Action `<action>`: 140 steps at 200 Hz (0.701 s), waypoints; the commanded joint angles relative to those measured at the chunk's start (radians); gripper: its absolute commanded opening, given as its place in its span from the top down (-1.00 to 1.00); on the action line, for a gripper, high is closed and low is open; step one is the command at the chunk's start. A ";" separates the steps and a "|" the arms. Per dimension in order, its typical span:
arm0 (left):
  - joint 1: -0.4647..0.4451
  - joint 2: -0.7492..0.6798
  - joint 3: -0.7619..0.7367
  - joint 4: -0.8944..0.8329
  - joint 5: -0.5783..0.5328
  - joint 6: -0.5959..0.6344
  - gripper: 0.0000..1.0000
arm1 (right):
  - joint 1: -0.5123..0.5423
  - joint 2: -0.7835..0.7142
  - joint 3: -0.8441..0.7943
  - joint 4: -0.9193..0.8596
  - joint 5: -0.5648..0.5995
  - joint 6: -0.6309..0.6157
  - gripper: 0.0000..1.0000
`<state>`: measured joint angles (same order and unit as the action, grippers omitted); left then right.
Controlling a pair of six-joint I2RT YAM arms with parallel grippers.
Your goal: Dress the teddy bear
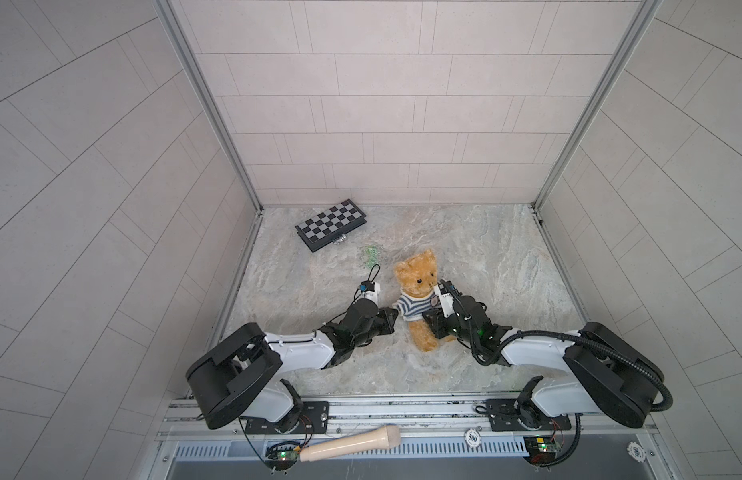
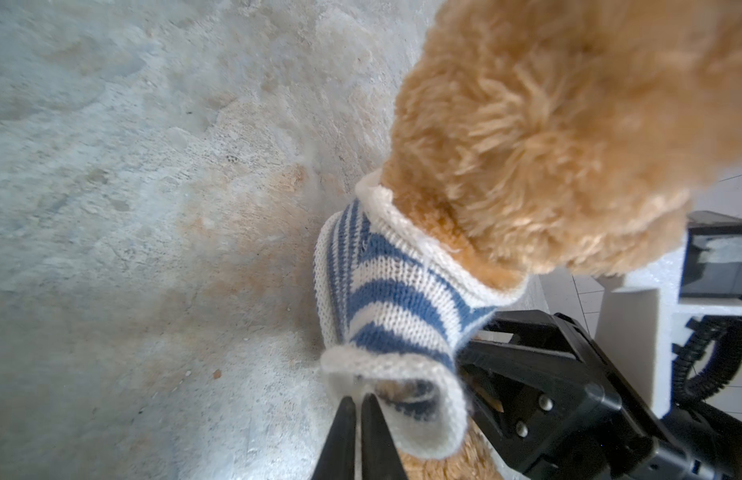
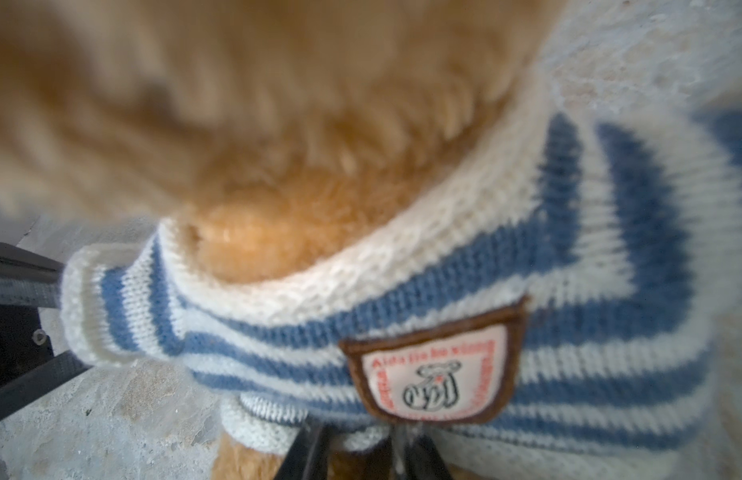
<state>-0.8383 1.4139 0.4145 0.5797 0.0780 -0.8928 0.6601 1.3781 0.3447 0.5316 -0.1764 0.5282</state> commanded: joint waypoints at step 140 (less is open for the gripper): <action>0.000 0.143 0.157 -0.008 -0.036 0.145 0.47 | -0.004 0.024 -0.008 -0.044 0.001 0.016 0.44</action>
<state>-0.8383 1.5143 0.5297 0.5713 0.0483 -0.8024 0.6601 1.3800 0.3447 0.5339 -0.1772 0.5320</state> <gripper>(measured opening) 0.291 0.282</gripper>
